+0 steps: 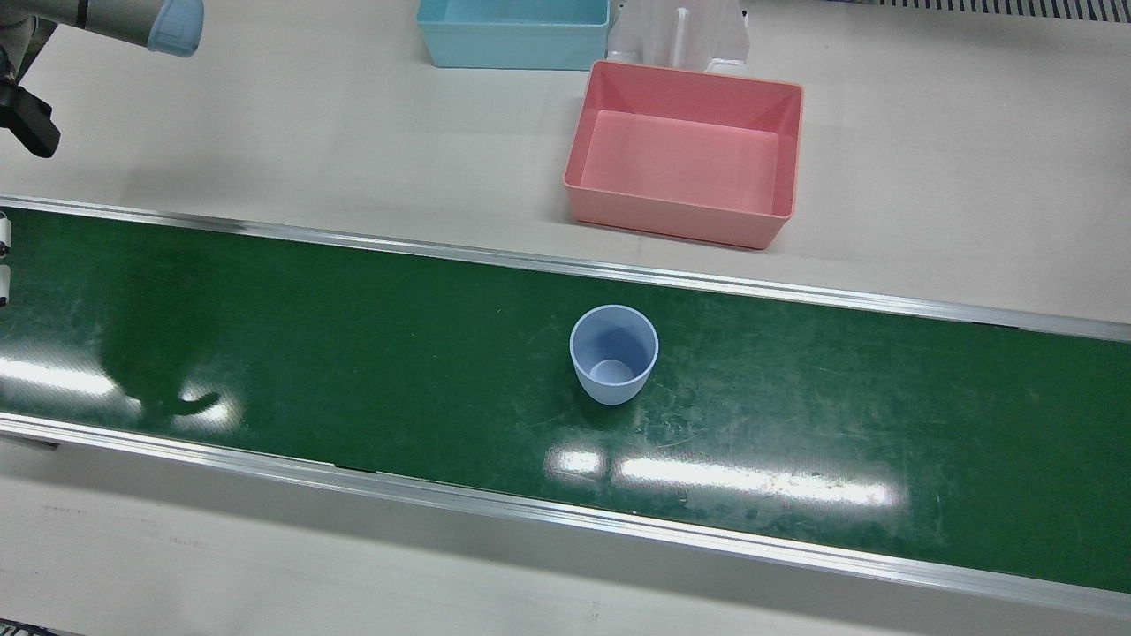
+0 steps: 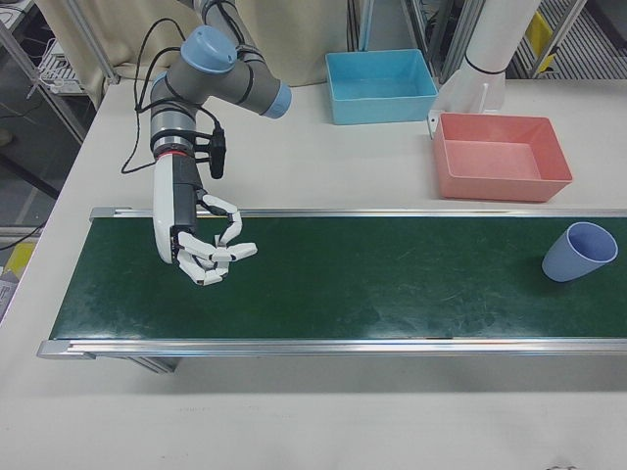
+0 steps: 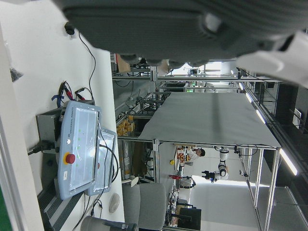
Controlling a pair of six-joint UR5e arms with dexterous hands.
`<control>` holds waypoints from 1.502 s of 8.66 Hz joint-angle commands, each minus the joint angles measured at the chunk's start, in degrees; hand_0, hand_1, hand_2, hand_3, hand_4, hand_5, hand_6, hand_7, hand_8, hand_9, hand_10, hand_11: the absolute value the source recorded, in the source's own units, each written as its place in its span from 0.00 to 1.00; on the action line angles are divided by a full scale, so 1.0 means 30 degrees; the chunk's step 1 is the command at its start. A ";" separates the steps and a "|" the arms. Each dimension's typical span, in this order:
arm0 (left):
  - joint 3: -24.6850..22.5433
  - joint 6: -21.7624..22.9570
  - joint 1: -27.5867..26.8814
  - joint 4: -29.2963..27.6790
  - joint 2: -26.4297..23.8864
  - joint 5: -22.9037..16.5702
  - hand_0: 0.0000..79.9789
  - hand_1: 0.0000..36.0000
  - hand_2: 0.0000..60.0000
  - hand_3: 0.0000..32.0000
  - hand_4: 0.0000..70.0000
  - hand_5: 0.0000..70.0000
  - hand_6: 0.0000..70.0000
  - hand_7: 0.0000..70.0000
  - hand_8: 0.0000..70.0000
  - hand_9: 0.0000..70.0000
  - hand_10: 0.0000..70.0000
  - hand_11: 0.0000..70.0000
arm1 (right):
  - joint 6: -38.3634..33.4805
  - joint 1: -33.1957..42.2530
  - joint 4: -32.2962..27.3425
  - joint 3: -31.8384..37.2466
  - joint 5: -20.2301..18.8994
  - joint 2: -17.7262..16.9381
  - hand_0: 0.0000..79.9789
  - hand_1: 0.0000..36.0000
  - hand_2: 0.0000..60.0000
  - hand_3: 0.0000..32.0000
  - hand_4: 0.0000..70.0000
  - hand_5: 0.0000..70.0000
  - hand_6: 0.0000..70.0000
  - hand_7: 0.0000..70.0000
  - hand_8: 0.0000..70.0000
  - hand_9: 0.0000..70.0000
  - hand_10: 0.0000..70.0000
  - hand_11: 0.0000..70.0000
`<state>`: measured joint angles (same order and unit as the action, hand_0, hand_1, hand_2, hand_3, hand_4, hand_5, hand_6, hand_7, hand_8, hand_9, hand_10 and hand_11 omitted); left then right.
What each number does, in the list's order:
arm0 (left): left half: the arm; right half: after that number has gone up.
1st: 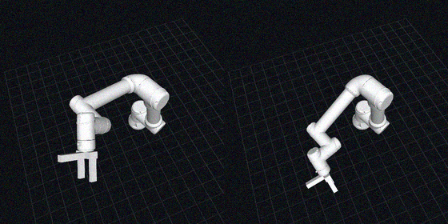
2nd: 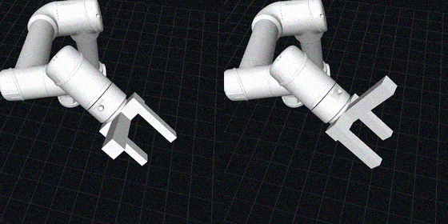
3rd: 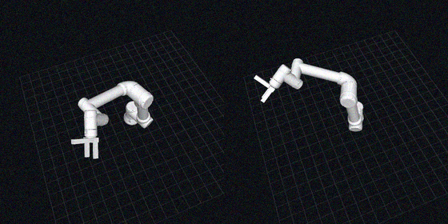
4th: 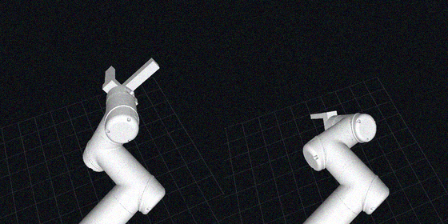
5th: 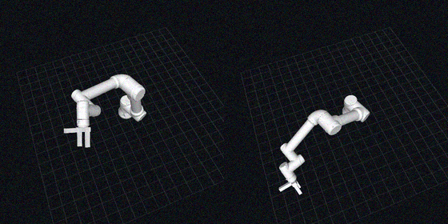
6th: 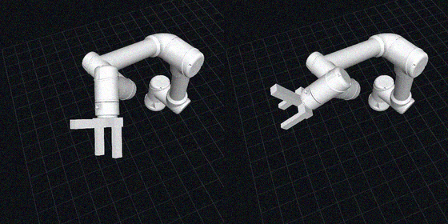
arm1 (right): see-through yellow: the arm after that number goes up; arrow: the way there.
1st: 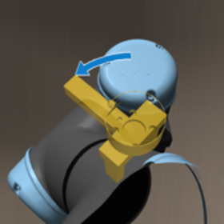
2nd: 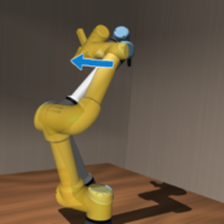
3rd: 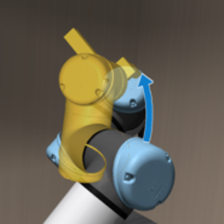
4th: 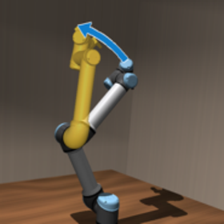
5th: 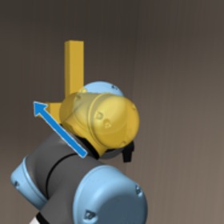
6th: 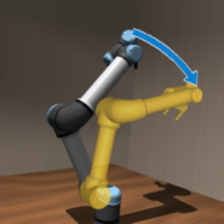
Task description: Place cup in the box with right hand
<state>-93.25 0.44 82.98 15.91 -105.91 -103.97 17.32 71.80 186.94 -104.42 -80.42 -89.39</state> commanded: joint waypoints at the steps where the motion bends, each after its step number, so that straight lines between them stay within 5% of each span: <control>1: -0.0001 0.0000 -0.0005 0.0000 0.0001 0.0000 0.00 0.00 0.00 0.00 0.00 0.00 0.00 0.00 0.00 0.00 0.00 0.00 | 0.0029 0.0060 0.0000 0.0001 0.0000 -0.0029 1.00 1.00 1.00 0.00 0.41 0.38 0.51 1.00 0.97 1.00 0.76 1.00; 5: -0.0001 0.0000 -0.0005 0.0000 0.0000 0.0000 0.00 0.00 0.00 0.00 0.00 0.00 0.00 0.00 0.00 0.00 0.00 0.00 | 0.0029 0.0177 0.0089 0.0001 0.0000 -0.0029 1.00 1.00 1.00 0.00 0.38 0.37 0.49 1.00 0.94 1.00 0.72 1.00; 6: -0.0001 0.0000 -0.0005 0.0000 -0.0028 0.0000 0.00 0.00 0.00 0.00 0.00 0.00 0.00 0.00 0.00 0.00 0.00 0.00 | 0.0029 0.0149 0.0001 0.0001 -0.0029 0.0000 1.00 1.00 1.00 0.00 0.29 0.36 0.45 1.00 0.87 1.00 0.67 1.00; 7: -0.0001 0.0000 -0.0005 0.0000 0.0000 0.0000 0.00 0.00 0.00 0.00 0.00 0.00 0.00 0.00 0.00 0.00 0.00 0.00 | 0.0029 0.0148 -0.0058 0.0001 -0.0029 0.0000 1.00 1.00 1.00 0.00 0.16 0.32 0.35 0.93 0.70 1.00 0.55 0.83; 8: -0.0001 0.0000 -0.0005 0.0000 0.0001 0.0000 0.00 0.00 0.00 0.00 0.00 0.00 0.00 0.00 0.00 0.00 0.00 0.00 | 0.0029 0.0148 -0.0058 -0.0028 -0.0029 0.0000 0.97 1.00 1.00 0.00 0.01 0.24 0.20 0.43 0.40 0.59 0.37 0.59; 9: -0.0001 0.0000 -0.0005 0.0000 0.0001 0.0000 0.00 0.00 0.00 0.00 0.00 0.00 0.00 0.00 0.00 0.00 0.00 0.00 | 0.0029 0.0148 -0.0058 -0.0029 -0.0058 -0.0029 0.99 1.00 0.53 0.00 0.00 0.19 0.10 0.10 0.16 0.24 0.20 0.35; 10: -0.0001 0.0000 -0.0005 0.0000 0.0001 0.0000 0.00 0.00 0.00 0.00 0.00 0.00 0.00 0.00 0.00 0.00 0.00 0.00 | 0.0029 0.0061 -0.0029 -0.0087 -0.0058 0.0000 0.86 0.93 0.12 0.00 0.00 0.15 0.05 0.00 0.05 0.09 0.11 0.22; 11: -0.0001 0.0000 -0.0005 0.0000 0.0001 0.0000 0.00 0.00 0.00 0.00 0.00 0.00 0.00 0.00 0.00 0.00 0.00 0.00 | 0.0029 -0.0026 -0.0029 -0.0145 -0.0058 0.0000 0.74 0.72 0.00 0.00 0.00 0.12 0.02 0.00 0.00 0.02 0.05 0.11; 12: -0.0001 0.0000 -0.0005 0.0000 0.0001 0.0000 0.00 0.00 0.00 0.00 0.00 0.00 0.00 0.00 0.00 0.00 0.00 0.00 | 0.0029 -0.0027 -0.0029 -0.0175 -0.0116 0.0378 0.67 0.60 0.01 0.00 0.00 0.09 0.00 0.00 0.00 0.00 0.01 0.05; 13: -0.0001 0.0000 0.0024 0.0000 0.0001 0.0000 0.00 0.00 0.00 0.00 0.00 0.00 0.00 0.00 0.00 0.00 0.00 0.00 | 0.0029 -0.0230 -0.0029 -0.0175 -0.0117 0.0555 0.66 0.59 0.02 0.00 0.00 0.08 0.00 0.00 0.00 0.00 0.00 0.01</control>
<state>-93.25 0.44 82.97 15.91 -105.91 -103.97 17.40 71.82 186.85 -104.82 -80.66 -88.94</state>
